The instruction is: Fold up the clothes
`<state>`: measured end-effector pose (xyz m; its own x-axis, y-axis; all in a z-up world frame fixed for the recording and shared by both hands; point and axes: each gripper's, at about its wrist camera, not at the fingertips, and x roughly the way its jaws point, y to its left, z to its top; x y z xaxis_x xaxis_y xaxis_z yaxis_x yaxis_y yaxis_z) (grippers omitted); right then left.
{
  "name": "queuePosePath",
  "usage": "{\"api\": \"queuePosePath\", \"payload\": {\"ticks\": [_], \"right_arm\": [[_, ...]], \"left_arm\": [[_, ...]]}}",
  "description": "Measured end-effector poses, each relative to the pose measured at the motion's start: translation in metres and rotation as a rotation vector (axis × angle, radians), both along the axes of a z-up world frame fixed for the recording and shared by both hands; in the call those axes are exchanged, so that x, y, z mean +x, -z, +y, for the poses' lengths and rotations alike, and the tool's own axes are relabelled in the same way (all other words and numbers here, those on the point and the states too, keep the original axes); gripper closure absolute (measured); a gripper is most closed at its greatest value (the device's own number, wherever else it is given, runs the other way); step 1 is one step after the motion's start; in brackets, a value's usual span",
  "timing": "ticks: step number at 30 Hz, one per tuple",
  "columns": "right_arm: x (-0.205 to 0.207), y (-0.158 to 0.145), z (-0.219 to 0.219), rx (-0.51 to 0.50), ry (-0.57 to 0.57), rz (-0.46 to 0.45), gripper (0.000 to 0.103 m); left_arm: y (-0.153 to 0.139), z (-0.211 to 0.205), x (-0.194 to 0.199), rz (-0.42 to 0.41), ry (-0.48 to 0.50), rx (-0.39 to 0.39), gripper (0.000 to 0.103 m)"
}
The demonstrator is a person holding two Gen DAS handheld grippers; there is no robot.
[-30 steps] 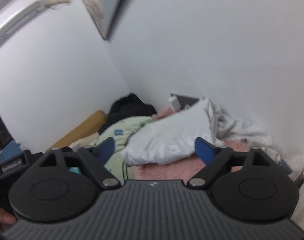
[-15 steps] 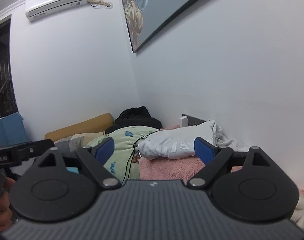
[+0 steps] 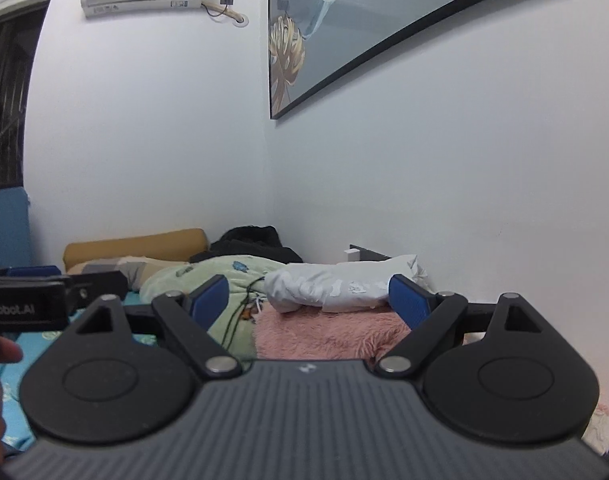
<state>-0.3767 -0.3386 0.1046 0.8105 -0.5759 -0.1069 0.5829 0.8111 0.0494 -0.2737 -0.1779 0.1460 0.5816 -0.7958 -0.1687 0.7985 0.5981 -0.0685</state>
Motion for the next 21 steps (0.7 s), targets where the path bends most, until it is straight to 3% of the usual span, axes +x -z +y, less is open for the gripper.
{"api": "queuePosePath", "payload": {"ticks": [4,21], "right_arm": [[0.002,0.004,0.003,0.004,0.008,0.005,0.015],[-0.001,-0.007,0.009,-0.013,0.020,-0.007,0.015]], "left_arm": [[0.007,0.002,-0.003,-0.043,-0.015,0.023,0.000],[-0.001,0.022,-0.008,-0.035,-0.083,-0.037,0.000]]}}
